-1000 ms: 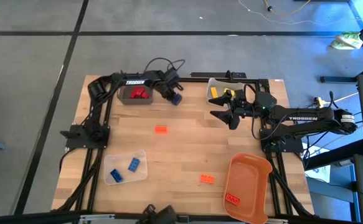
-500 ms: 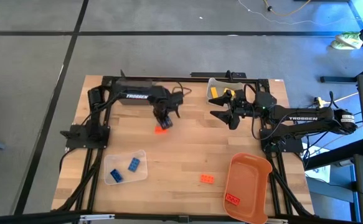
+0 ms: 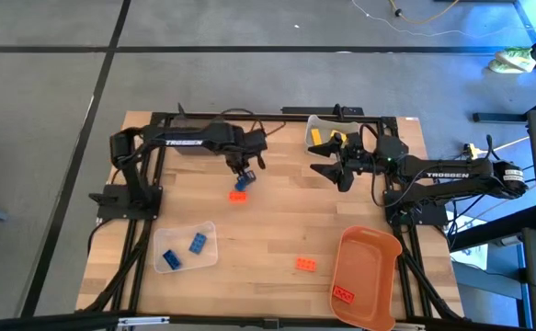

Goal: Sort & place blocks by color
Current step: Put the blue game piece into the transparent bin

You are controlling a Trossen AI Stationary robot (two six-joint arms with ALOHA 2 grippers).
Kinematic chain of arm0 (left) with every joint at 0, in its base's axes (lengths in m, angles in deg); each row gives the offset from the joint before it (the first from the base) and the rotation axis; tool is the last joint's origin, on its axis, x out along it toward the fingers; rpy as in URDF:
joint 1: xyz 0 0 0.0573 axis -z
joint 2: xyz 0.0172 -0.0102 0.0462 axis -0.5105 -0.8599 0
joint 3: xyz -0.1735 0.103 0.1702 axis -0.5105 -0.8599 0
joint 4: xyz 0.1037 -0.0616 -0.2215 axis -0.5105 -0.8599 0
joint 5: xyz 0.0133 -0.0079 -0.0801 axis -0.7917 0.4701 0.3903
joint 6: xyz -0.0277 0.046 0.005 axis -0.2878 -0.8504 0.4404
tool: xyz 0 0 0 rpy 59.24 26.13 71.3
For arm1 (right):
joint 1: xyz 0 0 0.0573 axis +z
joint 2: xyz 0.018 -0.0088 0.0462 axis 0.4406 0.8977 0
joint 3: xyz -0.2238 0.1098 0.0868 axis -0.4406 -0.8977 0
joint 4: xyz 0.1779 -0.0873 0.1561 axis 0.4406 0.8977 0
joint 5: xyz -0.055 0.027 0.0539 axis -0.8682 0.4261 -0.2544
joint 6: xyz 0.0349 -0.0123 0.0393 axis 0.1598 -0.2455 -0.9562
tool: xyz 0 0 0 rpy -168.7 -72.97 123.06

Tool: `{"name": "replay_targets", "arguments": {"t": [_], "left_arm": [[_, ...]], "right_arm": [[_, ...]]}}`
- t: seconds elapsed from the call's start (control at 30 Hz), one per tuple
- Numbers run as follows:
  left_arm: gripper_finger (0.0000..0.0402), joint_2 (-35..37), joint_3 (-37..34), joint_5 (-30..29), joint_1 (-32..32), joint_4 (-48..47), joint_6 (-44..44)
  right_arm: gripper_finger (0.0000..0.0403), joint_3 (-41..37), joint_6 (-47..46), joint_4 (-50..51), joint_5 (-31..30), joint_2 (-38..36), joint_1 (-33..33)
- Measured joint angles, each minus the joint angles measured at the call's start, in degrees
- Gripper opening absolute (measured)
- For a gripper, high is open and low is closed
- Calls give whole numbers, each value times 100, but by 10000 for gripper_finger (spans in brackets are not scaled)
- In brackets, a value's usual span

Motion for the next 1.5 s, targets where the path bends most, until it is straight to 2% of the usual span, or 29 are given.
{"name": "replay_targets", "arguments": {"t": [0.2, 0.37, 0.57, 0.8, 0.93, 1.23, 1.4, 1.5], "left_arm": [[34, 161, 4, -44, 69, 331, 269], [99, 104, 2, -70, 149, 355, 462], [180, 110, 2, -372, 281, 366, 615], [241, 110, 2, -372, 287, 370, 1010], [257, 115, -106, -366, 323, 538, 1308], [261, 113, -1131, 35, 447, 1754, 2080], [261, 113, -1463, -6, 535, 2040, 2104], [261, 113, -1552, -283, 579, 2087, 2109]], "right_arm": [[335, 0, -2, 19, 2, 0, -1], [335, 0, -2, 74, 2, 0, 0], [335, 0, 4, 103, 2, 0, 1], [335, 0, 13, 107, 2, 0, -1], [335, 0, 13, 125, 2, 0, -1], [335, 0, 15, 335, 2, 0, -1], [335, 0, 15, 382, 2, 2, 1], [335, 0, 17, 380, 2, 2, -1]]}}
